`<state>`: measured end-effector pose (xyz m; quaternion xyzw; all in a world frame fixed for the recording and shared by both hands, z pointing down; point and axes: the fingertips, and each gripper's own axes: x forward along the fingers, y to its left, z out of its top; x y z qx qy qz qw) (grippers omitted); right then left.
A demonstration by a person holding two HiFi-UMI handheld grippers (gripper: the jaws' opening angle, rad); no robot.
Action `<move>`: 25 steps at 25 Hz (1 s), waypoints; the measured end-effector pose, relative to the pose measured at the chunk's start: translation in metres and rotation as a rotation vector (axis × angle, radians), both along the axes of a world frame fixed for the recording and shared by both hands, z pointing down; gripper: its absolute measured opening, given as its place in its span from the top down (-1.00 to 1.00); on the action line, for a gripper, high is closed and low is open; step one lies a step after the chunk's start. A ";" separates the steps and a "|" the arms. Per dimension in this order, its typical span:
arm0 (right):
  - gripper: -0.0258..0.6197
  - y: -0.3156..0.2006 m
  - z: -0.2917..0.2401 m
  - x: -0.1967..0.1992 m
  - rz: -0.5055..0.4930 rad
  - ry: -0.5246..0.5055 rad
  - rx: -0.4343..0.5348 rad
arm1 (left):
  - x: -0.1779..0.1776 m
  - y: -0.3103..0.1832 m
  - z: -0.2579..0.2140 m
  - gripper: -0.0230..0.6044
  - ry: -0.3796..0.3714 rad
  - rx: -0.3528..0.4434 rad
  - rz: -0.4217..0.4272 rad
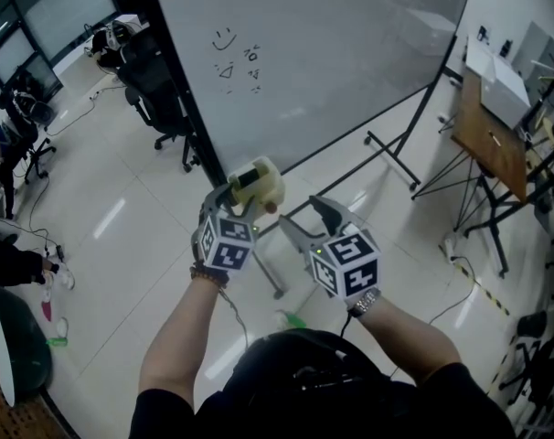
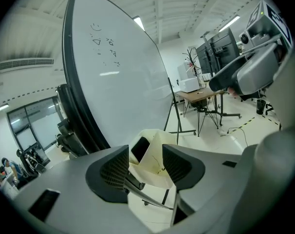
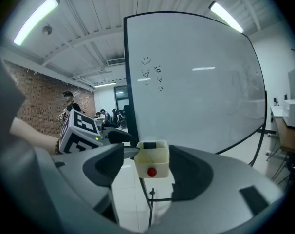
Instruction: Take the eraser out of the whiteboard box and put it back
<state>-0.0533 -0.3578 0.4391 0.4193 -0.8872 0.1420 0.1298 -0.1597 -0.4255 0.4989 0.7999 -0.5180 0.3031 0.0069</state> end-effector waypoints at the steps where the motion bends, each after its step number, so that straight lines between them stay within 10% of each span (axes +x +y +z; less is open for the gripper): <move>1: -0.09 0.004 -0.001 0.000 -0.005 0.000 0.001 | 0.001 0.004 -0.001 0.25 0.006 0.003 -0.004; 25: 0.13 0.095 -0.019 0.032 -0.108 -0.007 0.050 | 0.035 0.111 -0.027 0.67 0.127 0.041 -0.100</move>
